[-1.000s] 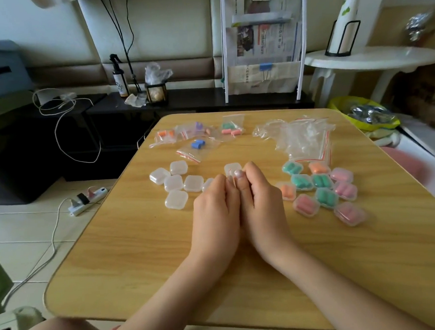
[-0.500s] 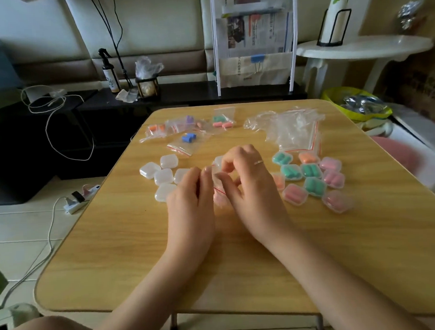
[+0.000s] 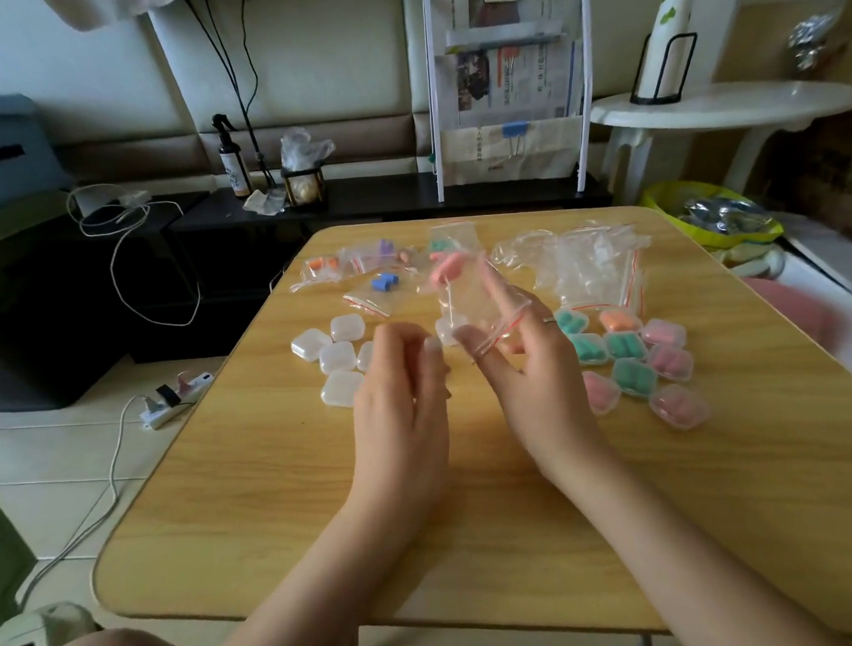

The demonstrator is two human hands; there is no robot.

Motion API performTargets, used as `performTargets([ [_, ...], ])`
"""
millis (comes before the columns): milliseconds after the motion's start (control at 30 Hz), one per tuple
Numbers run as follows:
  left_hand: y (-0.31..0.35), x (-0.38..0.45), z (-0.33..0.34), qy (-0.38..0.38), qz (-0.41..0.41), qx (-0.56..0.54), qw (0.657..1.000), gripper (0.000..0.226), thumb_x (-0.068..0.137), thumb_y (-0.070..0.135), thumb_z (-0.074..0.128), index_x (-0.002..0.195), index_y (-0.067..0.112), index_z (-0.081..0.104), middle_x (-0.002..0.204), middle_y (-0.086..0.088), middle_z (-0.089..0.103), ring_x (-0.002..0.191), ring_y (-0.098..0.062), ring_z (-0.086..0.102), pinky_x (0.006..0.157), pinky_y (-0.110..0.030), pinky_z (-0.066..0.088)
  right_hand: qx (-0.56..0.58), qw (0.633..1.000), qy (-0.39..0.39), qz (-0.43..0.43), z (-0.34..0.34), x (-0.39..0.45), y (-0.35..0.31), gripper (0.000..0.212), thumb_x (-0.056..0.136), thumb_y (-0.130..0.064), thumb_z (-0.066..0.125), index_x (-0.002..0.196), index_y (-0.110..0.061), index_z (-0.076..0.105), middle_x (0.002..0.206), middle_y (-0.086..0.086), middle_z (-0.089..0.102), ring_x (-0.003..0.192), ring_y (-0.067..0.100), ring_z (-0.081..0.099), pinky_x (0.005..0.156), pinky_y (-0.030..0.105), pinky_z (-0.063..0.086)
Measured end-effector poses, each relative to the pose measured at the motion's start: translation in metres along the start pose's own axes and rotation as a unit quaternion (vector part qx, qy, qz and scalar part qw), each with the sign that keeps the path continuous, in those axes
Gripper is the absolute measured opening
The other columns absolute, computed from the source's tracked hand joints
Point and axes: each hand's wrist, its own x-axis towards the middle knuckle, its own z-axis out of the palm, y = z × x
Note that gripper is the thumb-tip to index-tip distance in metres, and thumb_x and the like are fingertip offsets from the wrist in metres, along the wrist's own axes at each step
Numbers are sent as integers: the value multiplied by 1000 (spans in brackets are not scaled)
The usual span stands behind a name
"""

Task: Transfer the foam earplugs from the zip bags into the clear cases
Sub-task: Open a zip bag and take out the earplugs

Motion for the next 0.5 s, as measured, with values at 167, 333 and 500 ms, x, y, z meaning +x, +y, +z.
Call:
performTargets([
  [167, 1, 9, -6, 22, -118, -159, 980, 23, 100, 20, 40, 118, 12, 54, 98, -4, 65, 80, -14, 67, 67, -24, 54, 82, 995, -47, 26, 1, -3, -4, 61, 86, -43, 57, 143, -39, 36, 129, -22, 49, 111, -2, 52, 86, 15, 46],
  [333, 3, 13, -10, 58, -136, -222, 964, 18, 98, 15, 48, 106, 5, 61, 93, -8, 71, 81, -20, 69, 70, -25, 55, 119, 986, -98, 64, 2, -5, -6, 60, 91, -24, 62, 140, -48, 35, 125, -18, 55, 108, 2, 55, 86, 21, 49],
  [500, 1, 15, -12, 71, -179, -265, 945, 10, 93, 16, 58, 97, 10, 64, 85, -2, 73, 82, -17, 71, 70, -21, 54, 118, 982, -127, 75, 1, -5, -7, 58, 90, -17, 62, 134, -47, 40, 119, -15, 59, 105, 2, 55, 81, 16, 46],
])
